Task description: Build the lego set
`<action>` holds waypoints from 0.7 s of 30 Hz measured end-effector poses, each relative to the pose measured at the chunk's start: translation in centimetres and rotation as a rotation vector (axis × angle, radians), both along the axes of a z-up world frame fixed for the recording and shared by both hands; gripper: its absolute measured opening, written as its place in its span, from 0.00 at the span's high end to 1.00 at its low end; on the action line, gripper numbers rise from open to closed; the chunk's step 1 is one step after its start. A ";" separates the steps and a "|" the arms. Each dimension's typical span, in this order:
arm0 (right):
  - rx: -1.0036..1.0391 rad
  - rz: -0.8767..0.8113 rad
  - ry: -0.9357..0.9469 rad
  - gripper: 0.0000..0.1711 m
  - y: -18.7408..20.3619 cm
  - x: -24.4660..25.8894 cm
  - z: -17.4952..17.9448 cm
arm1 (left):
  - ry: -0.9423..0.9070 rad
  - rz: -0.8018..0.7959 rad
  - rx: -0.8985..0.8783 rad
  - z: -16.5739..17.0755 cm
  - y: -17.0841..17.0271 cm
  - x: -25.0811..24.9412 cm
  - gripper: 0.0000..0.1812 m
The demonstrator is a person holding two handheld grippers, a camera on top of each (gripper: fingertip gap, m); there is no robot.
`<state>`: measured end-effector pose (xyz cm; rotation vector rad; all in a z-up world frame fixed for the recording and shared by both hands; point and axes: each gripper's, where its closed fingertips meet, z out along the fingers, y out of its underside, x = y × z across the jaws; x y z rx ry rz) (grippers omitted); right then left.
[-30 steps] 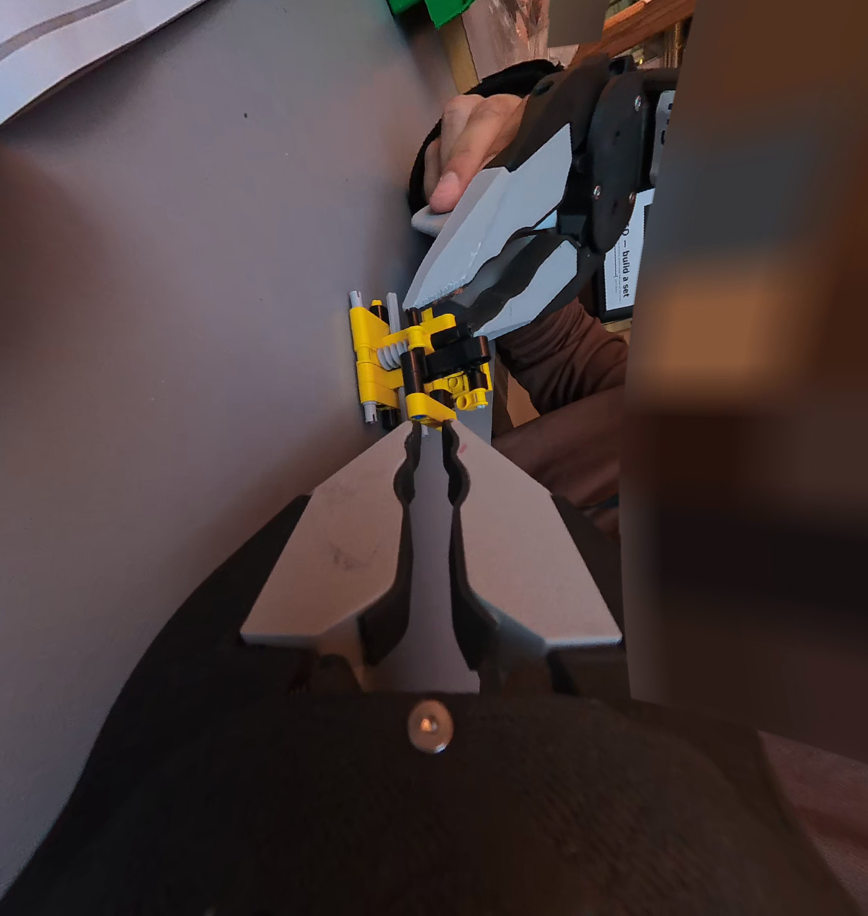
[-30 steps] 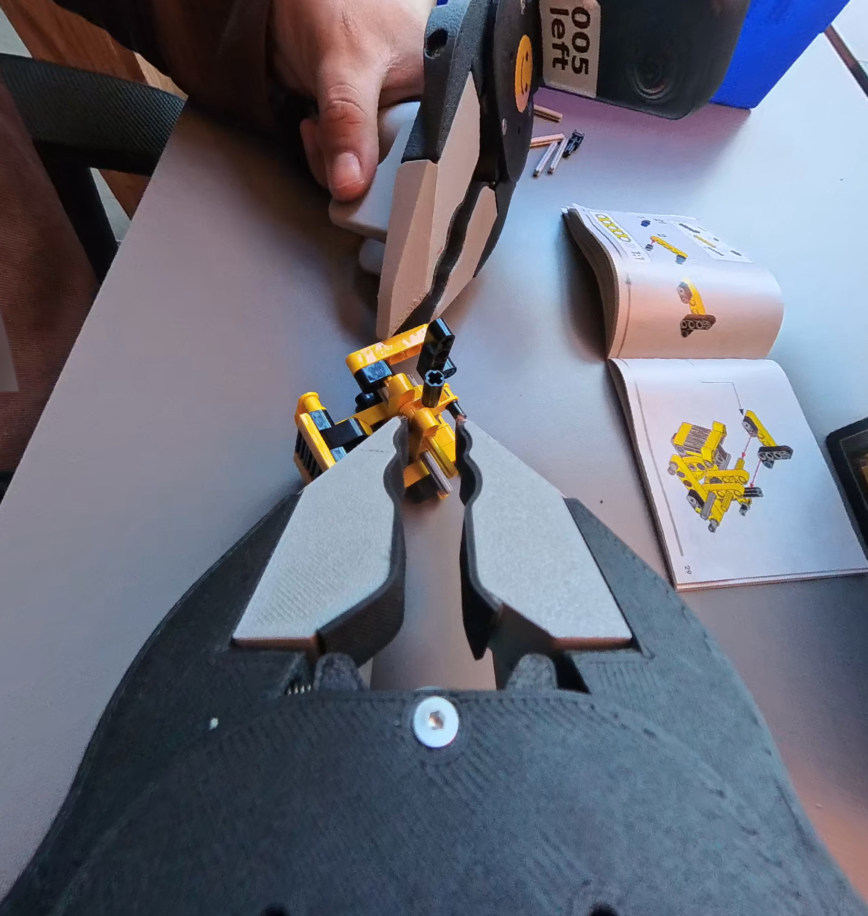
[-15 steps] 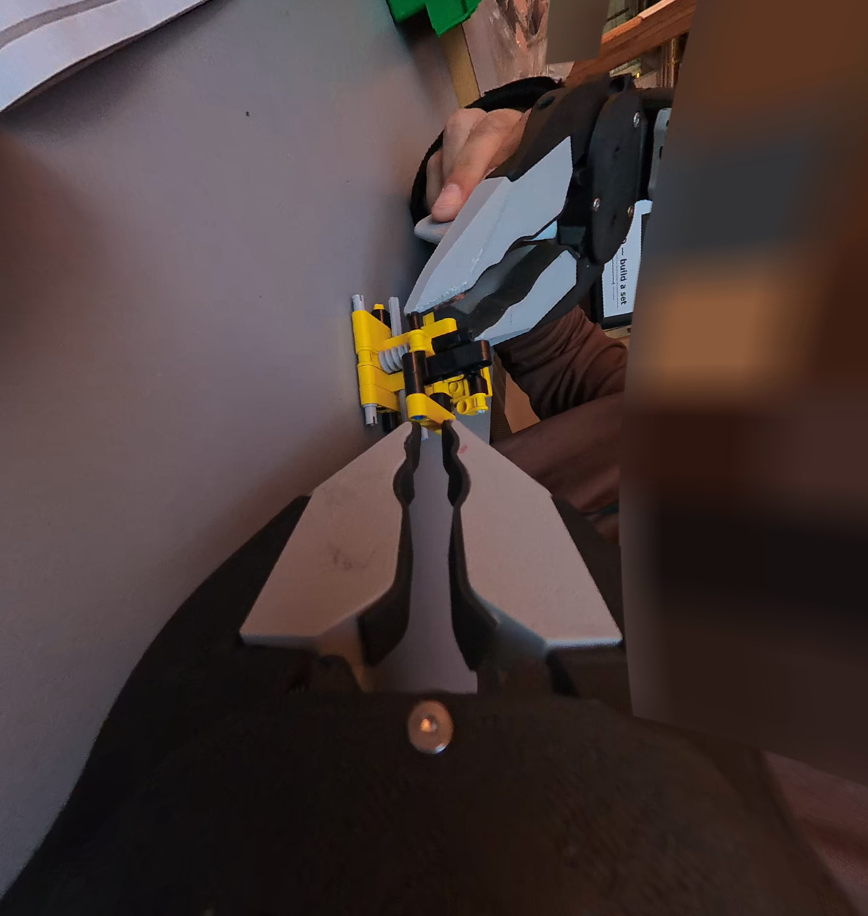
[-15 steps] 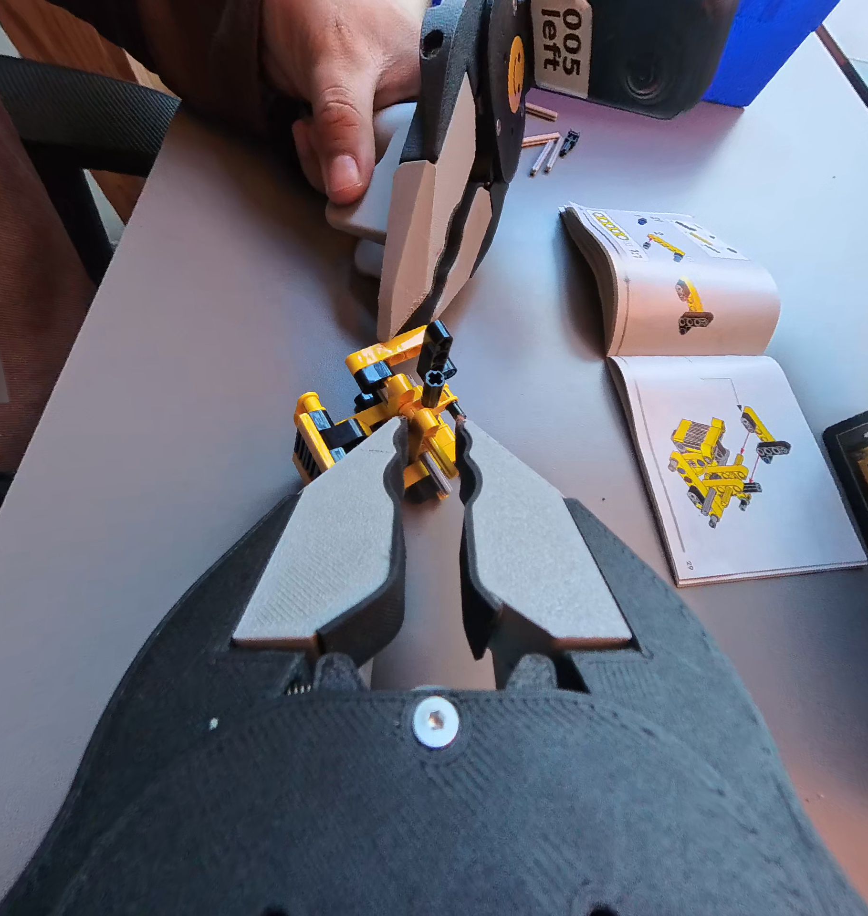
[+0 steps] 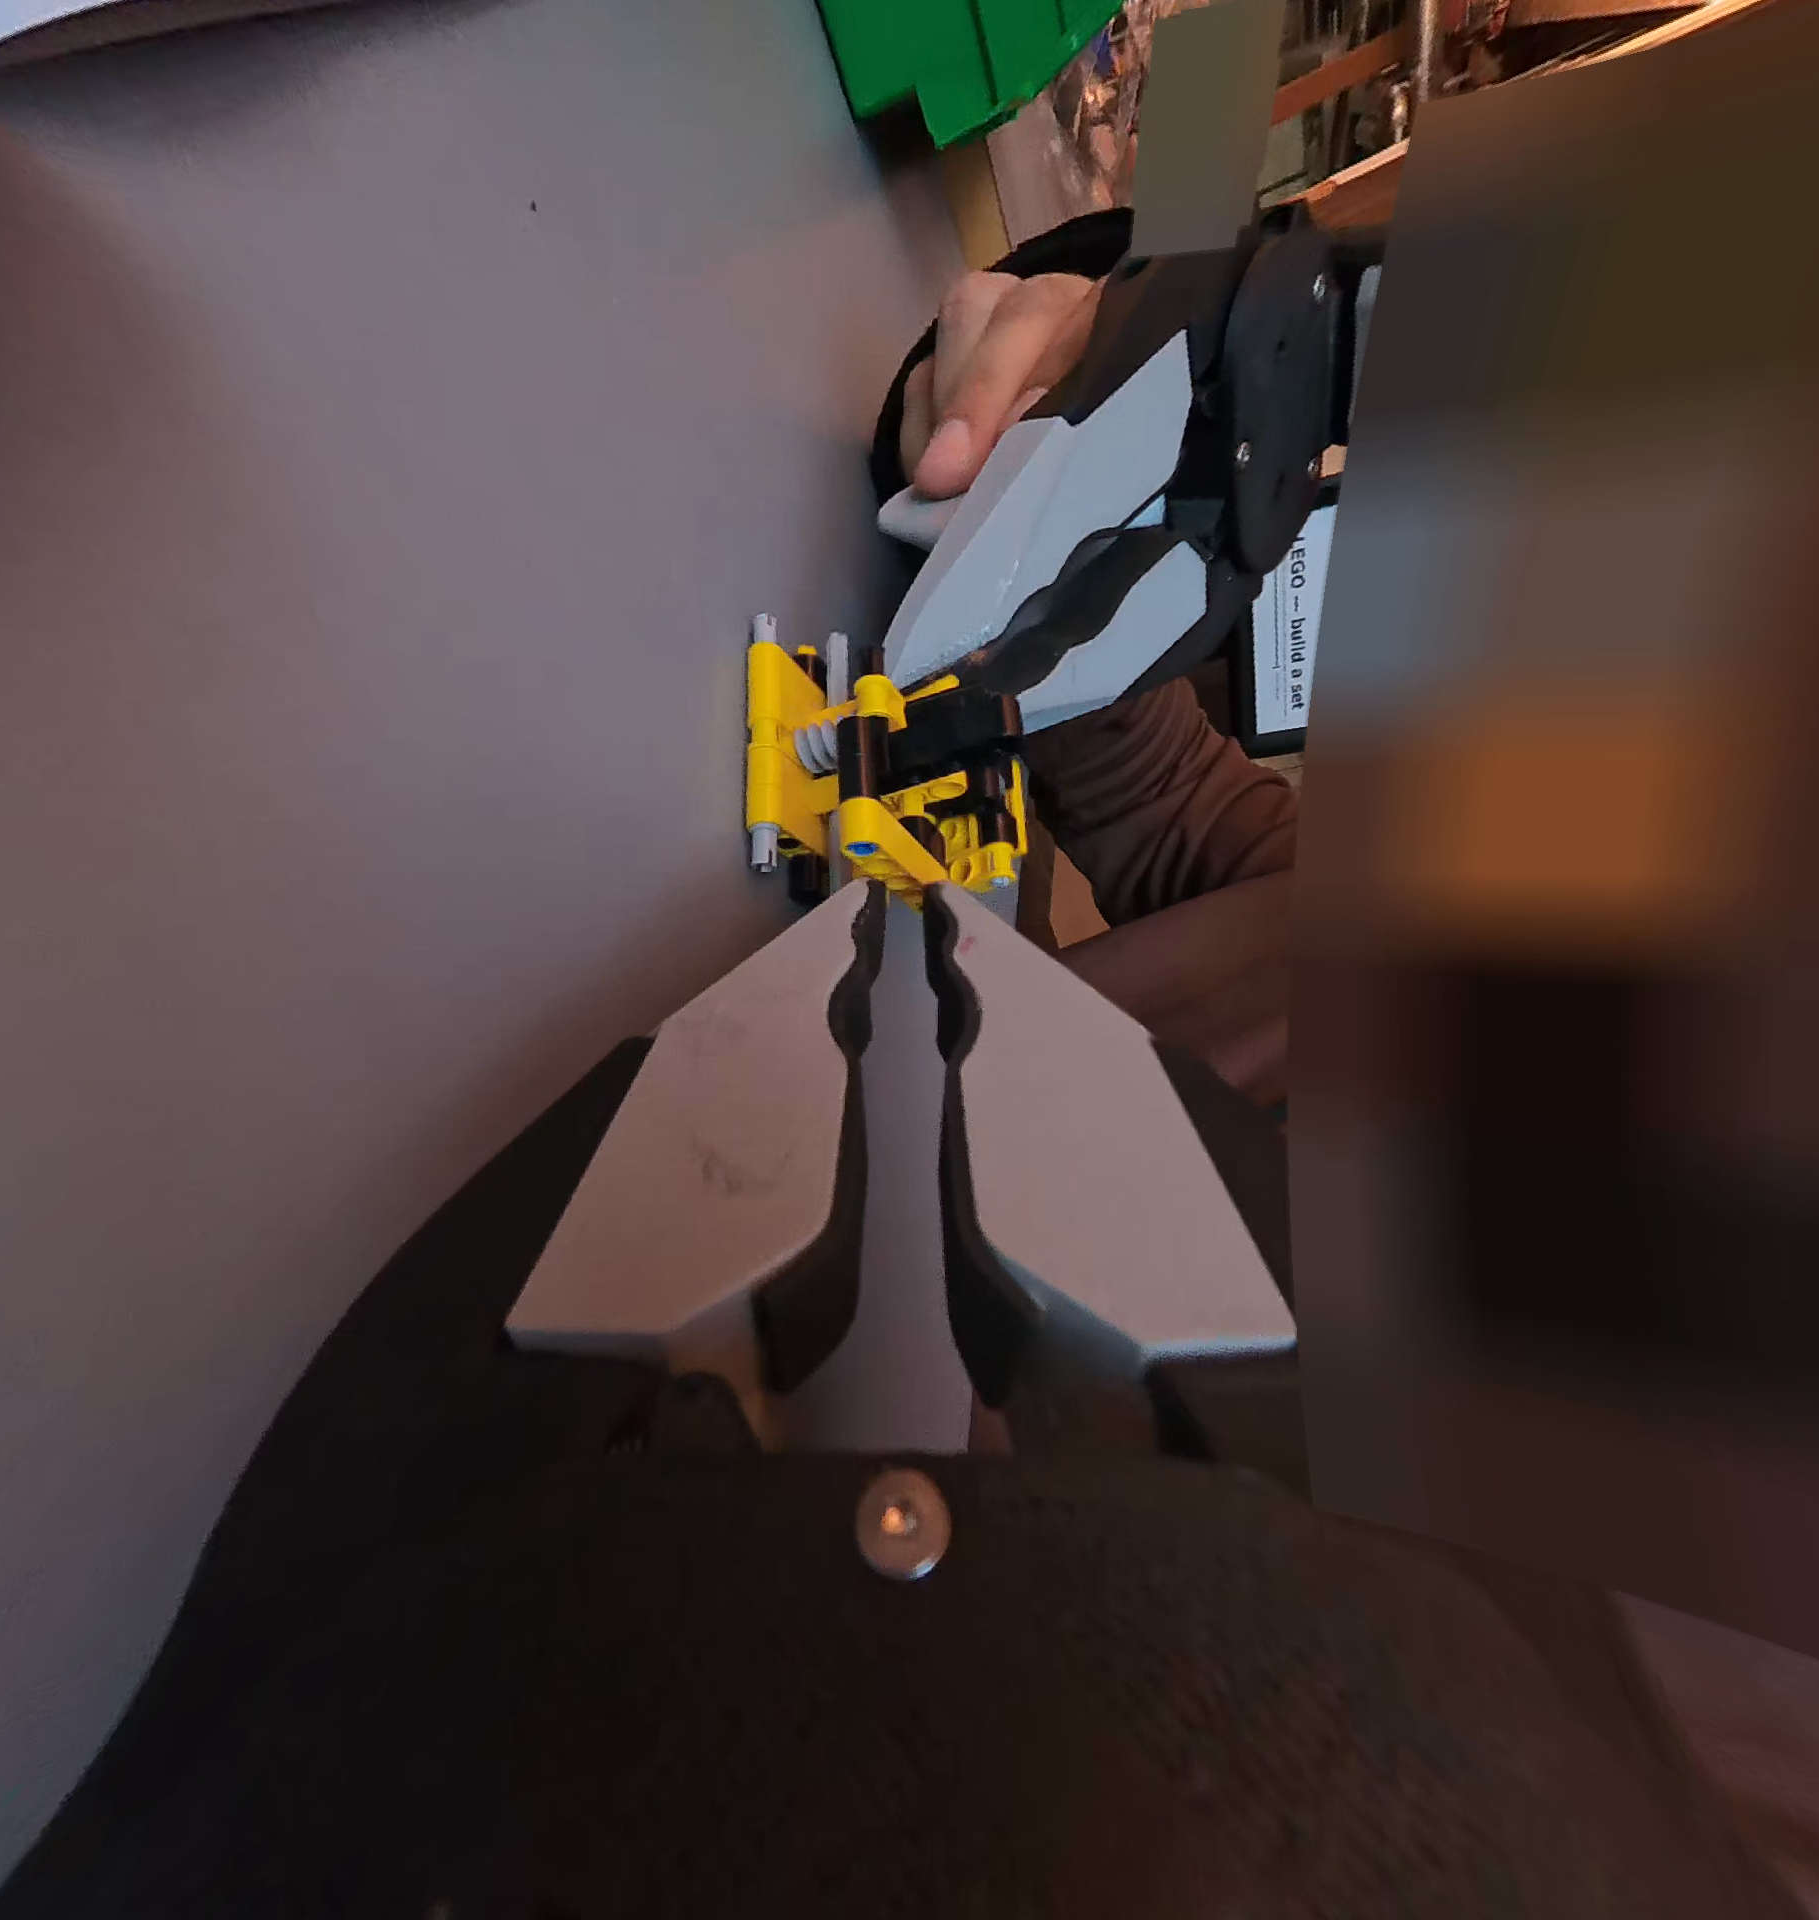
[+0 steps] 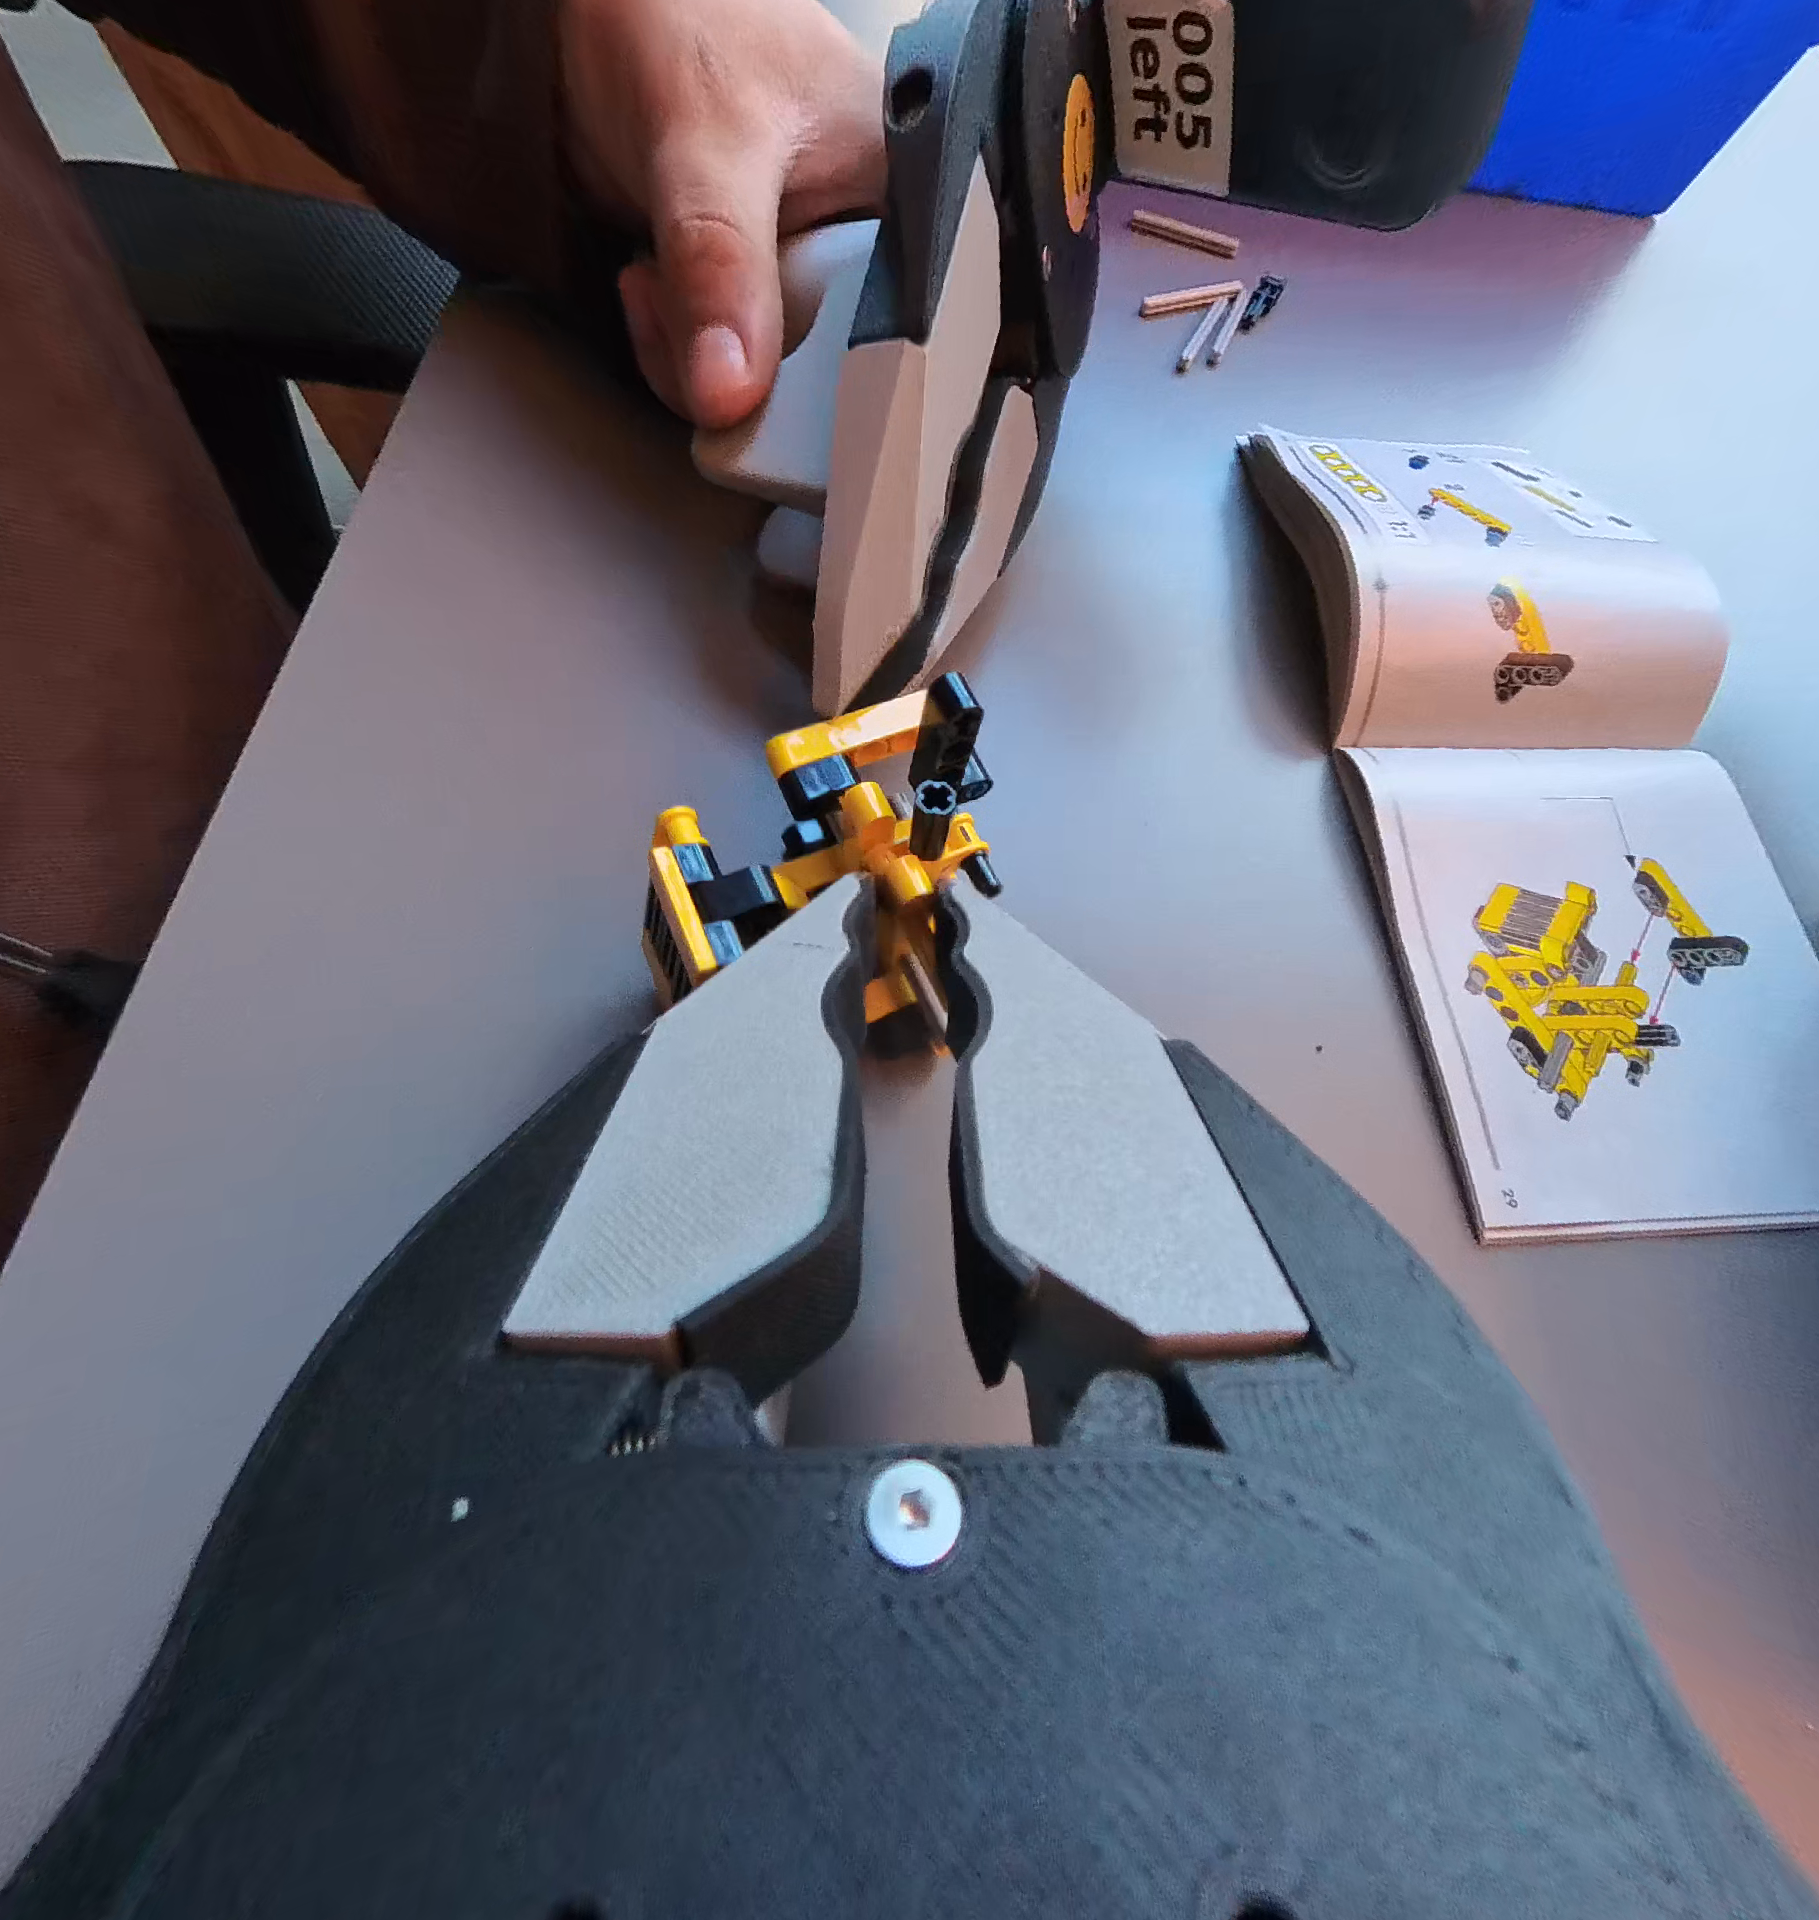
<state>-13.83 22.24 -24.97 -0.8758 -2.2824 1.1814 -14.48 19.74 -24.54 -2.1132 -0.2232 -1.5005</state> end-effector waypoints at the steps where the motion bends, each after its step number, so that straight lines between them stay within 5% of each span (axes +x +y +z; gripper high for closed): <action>1: -0.003 0.002 0.002 0.96 0.0 0.0 0.0 | 0.006 -0.003 0.002 0.0 0.1 0.1 0.98; 21: 0.010 -0.023 -0.018 0.97 0.0 0.2 -0.2 | 0.030 0.039 0.021 -0.1 0.6 0.1 0.97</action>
